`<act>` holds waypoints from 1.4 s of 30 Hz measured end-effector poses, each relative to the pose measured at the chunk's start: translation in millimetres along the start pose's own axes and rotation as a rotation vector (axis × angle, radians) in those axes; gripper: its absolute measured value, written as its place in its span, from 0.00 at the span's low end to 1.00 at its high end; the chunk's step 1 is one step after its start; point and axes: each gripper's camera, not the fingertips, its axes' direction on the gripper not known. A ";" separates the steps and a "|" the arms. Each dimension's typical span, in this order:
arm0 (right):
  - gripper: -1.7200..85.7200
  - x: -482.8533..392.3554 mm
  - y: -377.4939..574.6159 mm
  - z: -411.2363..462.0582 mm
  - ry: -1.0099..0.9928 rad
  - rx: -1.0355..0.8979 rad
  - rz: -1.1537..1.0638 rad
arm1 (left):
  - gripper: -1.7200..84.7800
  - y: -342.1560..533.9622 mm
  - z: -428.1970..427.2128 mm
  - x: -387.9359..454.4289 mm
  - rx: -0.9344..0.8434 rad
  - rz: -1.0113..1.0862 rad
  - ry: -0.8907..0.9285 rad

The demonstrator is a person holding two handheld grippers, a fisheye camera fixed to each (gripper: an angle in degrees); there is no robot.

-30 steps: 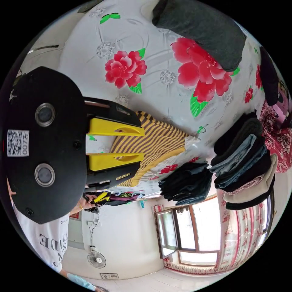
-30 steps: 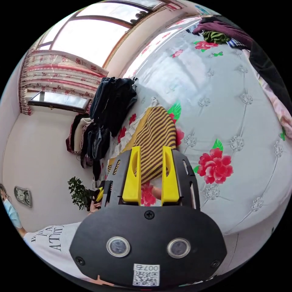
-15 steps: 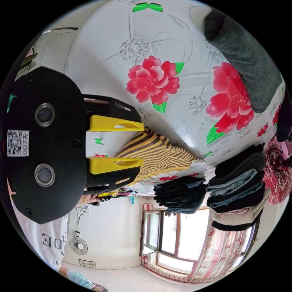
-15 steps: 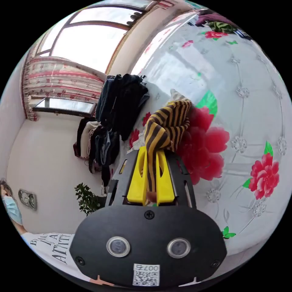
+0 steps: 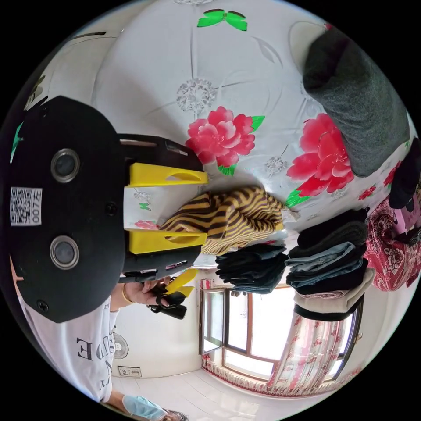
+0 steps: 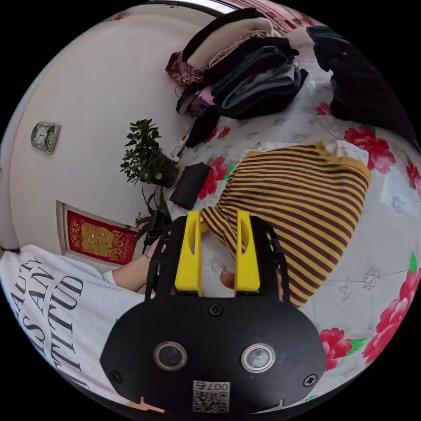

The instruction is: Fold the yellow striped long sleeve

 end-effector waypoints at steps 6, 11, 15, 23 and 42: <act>0.15 96.0 39.9 -74.3 0.108 0.122 0.346 | 0.23 11.5 2.8 -16.0 -0.040 0.044 0.230; 0.15 146.8 66.4 -67.7 -0.094 0.125 0.548 | 0.23 18.8 10.0 -19.9 -0.081 0.076 0.165; 0.13 149.2 54.4 -40.3 -0.082 0.067 0.539 | 0.20 9.6 35.7 -21.6 -0.084 0.019 0.183; 0.07 108.6 17.6 -66.6 -0.272 0.079 0.408 | 0.10 1.3 11.8 31.2 -0.069 0.148 0.236; 0.08 -118.7 -168.7 37.2 -0.431 0.131 -0.040 | 0.09 -61.0 -228.7 128.6 0.420 0.410 0.031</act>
